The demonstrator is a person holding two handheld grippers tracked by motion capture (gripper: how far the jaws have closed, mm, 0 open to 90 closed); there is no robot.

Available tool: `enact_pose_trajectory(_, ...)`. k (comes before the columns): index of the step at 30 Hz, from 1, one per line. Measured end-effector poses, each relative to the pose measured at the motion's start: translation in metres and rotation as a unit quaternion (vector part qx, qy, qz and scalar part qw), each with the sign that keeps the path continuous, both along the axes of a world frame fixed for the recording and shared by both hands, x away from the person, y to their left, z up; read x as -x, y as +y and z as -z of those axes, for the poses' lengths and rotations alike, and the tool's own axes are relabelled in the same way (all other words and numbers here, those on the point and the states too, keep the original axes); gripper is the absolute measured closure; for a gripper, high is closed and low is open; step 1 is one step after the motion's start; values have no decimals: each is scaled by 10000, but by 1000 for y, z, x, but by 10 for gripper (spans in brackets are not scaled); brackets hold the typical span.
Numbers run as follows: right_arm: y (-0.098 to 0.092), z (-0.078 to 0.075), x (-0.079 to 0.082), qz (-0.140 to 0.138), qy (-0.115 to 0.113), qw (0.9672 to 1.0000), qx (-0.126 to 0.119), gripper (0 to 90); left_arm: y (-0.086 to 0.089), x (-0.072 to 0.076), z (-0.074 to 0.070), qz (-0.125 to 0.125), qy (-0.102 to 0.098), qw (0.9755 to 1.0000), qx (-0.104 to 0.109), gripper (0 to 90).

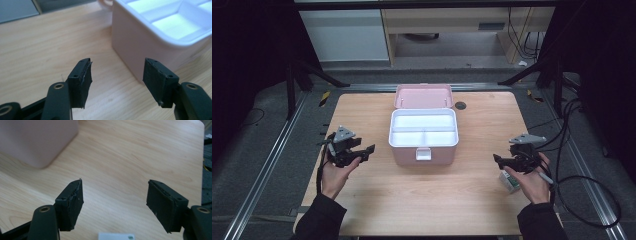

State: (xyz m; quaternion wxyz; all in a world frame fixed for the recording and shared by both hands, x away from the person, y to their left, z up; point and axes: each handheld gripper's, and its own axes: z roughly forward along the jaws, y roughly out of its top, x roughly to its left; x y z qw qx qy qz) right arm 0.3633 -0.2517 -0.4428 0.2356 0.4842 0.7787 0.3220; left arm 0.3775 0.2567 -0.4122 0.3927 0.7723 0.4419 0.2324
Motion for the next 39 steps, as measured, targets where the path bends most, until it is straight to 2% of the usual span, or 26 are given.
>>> enact_pose_trajectory(5, 22, -18, -14, -256, -223, 9990, -278, 310, -18, -13, -14, 156, -127, 9997, 137, 401)
enact_pose_trajectory(8, 37, -28, -23, -417, -341, 9975, -465, 317, -29, -21, -16, 199, -159, 9995, 173, 418)
enact_pose_trajectory(9, 43, -31, -26, -456, -377, 9969, -514, 318, -37, -25, -15, 260, -128, 9993, 245, 420)
enact_pose_trajectory(12, 62, -36, -38, -590, -444, 9952, -642, 331, -47, -33, -12, 314, -83, 9993, 206, 431)
enact_pose_trajectory(14, 74, -36, -46, -670, -496, 9938, -733, 343, -54, -38, -8, 320, -50, 9993, 162, 439)
enact_pose_trajectory(18, 94, -31, -59, -833, -440, 9916, -886, 357, -60, -48, 2, 262, 138, 9996, 4, 474)
enact_pose_trajectory(22, 107, -23, -68, -955, -307, 9921, -758, 393, -60, -52, 6, 240, 243, 9994, 33, 517)
enact_pose_trajectory(26, 112, -17, -73, -992, -185, 9924, -699, 440, -61, -56, 9, 297, 309, 9990, 127, 549)
enact_pose_trajectory(31, 115, -15, -75, -1116, -120, 9909, -746, 526, -63, -57, 11, 324, 339, 9988, 122, 572)
enact_pose_trajectory(34, 117, -15, -76, -1114, -131, 9915, -659, 526, -64, -54, 10, 299, 360, 9989, 74, 575)
enact_pose_trajectory(39, 118, -15, -75, -1059, -69, 9920, -687, 539, -65, -51, 9, 256, 357, 9990, 10, 582)
